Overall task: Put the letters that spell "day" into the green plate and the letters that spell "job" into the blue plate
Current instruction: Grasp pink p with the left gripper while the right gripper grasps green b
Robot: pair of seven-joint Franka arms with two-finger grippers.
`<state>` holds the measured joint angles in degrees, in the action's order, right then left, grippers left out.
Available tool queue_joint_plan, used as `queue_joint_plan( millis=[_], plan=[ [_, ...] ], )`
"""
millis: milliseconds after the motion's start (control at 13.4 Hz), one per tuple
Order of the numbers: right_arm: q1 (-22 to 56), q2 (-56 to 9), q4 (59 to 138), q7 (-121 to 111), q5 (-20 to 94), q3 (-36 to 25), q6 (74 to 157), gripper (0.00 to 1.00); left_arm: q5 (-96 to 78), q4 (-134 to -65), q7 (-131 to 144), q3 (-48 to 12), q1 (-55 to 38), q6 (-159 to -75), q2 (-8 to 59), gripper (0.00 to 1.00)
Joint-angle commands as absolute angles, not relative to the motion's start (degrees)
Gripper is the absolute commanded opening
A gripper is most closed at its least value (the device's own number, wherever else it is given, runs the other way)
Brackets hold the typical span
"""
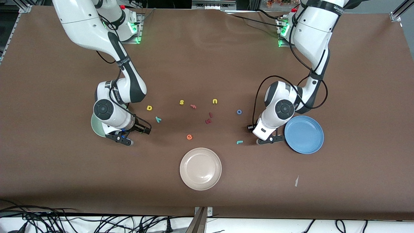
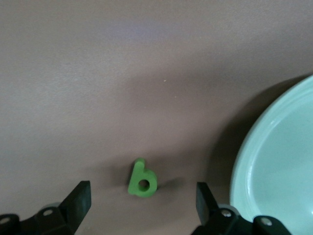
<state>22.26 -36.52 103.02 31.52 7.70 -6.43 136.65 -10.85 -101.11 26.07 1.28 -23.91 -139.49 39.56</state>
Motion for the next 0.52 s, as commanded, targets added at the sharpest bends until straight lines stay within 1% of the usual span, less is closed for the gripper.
queue_joint_plan(
  millis=[0,149,299,448],
  plan=[
    [22.94,-37.79,102.48,32.87,6.68,-7.12,138.59,0.90,-10.47,-102.92,25.40,2.02,-24.43,-139.49,38.50,0.11],
    [23.11,-38.14,102.57,32.96,6.77,-7.12,138.78,0.87,-5.03,-100.30,25.49,2.28,-23.82,-135.81,38.15,0.09],
    [23.38,-38.58,102.57,32.96,6.85,-7.12,138.95,0.84,-2.82,-96.44,24.53,2.37,-22.51,-129.58,38.06,0.09],
    [23.82,-38.67,102.57,32.96,6.85,-7.12,139.22,0.76,-0.36,-93.70,19.63,2.37,-19.62,-124.65,37.18,0.09]
  ],
)
